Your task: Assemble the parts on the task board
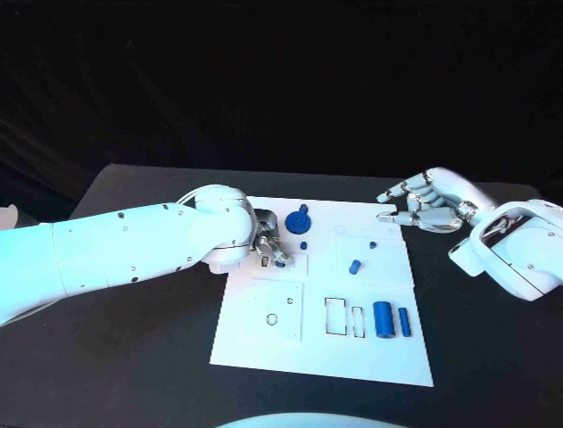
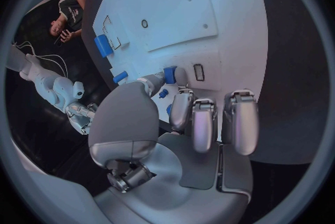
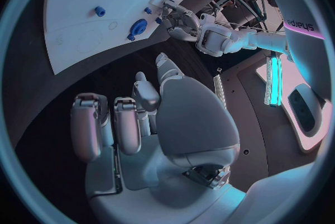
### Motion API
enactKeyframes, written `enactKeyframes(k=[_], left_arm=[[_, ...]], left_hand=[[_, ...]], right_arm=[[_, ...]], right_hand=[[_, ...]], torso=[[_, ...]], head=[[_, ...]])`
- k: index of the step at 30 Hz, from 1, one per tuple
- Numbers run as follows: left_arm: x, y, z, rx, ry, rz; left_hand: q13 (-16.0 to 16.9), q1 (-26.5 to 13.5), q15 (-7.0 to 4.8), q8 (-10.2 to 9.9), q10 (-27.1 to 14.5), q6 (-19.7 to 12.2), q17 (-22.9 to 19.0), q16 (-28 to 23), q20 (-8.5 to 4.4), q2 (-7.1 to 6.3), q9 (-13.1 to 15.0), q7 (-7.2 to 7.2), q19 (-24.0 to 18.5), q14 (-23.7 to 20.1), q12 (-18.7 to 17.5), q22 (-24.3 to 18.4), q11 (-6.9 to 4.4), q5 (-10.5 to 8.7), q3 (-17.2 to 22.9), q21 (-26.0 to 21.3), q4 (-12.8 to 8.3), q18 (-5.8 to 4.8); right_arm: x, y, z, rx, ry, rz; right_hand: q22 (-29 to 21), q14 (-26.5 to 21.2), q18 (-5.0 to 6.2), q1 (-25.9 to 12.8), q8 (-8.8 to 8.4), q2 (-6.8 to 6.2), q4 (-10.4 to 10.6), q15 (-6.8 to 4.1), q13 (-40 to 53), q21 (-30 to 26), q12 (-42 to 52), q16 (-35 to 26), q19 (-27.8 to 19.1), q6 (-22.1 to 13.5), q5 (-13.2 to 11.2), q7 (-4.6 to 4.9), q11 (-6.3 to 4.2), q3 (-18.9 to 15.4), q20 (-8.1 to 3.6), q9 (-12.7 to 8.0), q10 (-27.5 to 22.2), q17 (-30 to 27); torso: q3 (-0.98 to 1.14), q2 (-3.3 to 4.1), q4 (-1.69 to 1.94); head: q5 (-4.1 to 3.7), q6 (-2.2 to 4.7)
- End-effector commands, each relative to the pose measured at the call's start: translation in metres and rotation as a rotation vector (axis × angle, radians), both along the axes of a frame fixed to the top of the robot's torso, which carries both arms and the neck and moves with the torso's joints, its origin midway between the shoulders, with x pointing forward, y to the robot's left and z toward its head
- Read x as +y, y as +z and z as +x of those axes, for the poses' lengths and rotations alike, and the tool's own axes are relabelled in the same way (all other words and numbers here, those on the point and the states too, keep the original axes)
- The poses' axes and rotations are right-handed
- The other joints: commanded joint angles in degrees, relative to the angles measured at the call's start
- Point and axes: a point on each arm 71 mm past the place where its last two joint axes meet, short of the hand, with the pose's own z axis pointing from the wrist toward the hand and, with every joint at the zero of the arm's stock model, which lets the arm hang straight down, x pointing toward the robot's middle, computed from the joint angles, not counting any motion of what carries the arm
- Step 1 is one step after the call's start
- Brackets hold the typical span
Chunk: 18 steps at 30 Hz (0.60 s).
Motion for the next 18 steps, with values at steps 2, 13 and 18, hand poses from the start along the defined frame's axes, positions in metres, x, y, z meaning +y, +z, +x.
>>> enactKeyframes(k=[2,13,18], left_arm=[[0.0003,-0.0045,-0.002,0.039,0.014,0.035],[-0.0008,-0.0059,0.0008,0.045,0.014,0.042],[-0.0007,-0.0061,0.0017,0.045,0.019,0.039]], left_hand=[[0.1,-1.0,-0.42,-0.2,0.4,0.3,15.1,0.2,-0.5,0.17,0.1,0.14,3.4,6.0,0.4,9.6,0.03,0.2,-0.8,0.3,0.3,-0.95],[0.3,-1.4,-0.46,-0.2,0.5,0.5,15.1,0.2,-0.54,0.49,0.2,0.09,3.5,6.0,0.6,9.9,-0.02,0.23,-1.5,0.4,0.8,-1.01],[0.3,-1.4,-0.49,-0.2,0.5,0.6,15.1,0.2,-0.57,1.1,0.3,0.01,3.5,6.0,0.6,9.9,-0.07,0.32,-1.6,0.4,1.0,-1.01]], right_arm=[[0.0013,-0.0006,-0.0009,0.002,0.011,-0.011],[0.0017,-0.0002,-0.0017,0.002,0.014,-0.011],[0.0019,-0.0002,-0.0018,0.002,0.014,-0.011]], right_hand=[[1.7,4.9,0.34,0.5,0.37,0.35,0.0,-0.34,-0.2,-0.5,-0.4,-0.3,-0.3,0.4,0.2,-0.12,-0.22,-0.3,-0.14,0.1,-0.3,11.0],[1.7,4.9,0.34,0.5,0.37,0.35,0.0,-0.34,-0.2,-0.5,-0.4,-0.3,-0.3,0.4,0.2,-0.12,-0.22,-0.3,-0.14,0.1,-0.3,11.0],[1.7,4.9,0.34,0.5,0.37,0.35,0.0,-0.34,-0.2,-0.5,-0.5,-0.4,-0.3,0.4,0.2,-0.12,-0.22,-0.4,-0.15,0.1,-0.4,11.0]], torso=[[0.0,0.0,0.0],[0.02,0.0,0.01],[0.0,0.0,0.03]], head=[[-0.01,0.05],[-0.09,0.0],[-0.09,0.03]])
